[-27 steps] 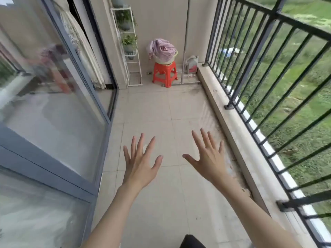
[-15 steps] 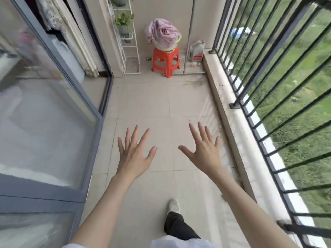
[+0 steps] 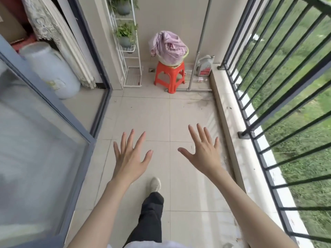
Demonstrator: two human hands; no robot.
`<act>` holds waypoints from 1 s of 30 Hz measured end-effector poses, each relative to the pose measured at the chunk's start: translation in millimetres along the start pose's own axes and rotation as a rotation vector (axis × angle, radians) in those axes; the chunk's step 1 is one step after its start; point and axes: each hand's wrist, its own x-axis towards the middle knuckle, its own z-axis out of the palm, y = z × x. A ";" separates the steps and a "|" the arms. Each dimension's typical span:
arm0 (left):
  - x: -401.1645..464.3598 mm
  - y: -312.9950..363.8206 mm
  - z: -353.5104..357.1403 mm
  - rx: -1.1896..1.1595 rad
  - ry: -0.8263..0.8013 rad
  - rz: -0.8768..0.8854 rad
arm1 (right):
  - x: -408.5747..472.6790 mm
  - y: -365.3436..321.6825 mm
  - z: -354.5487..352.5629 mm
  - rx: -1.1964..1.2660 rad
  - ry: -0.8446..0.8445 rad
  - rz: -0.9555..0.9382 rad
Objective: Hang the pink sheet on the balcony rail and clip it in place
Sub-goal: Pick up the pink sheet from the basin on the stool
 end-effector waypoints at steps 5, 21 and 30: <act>126.2 -12.4 -4.2 0.005 -0.042 0.014 | 128.5 -4.5 -9.1 -0.008 0.016 0.025; 480.5 -8.7 11.1 0.061 -0.141 -0.006 | 482.3 22.9 -25.6 0.030 -0.069 0.061; 690.9 42.7 3.9 0.038 -0.074 0.036 | 693.7 67.3 -67.5 0.055 0.000 0.008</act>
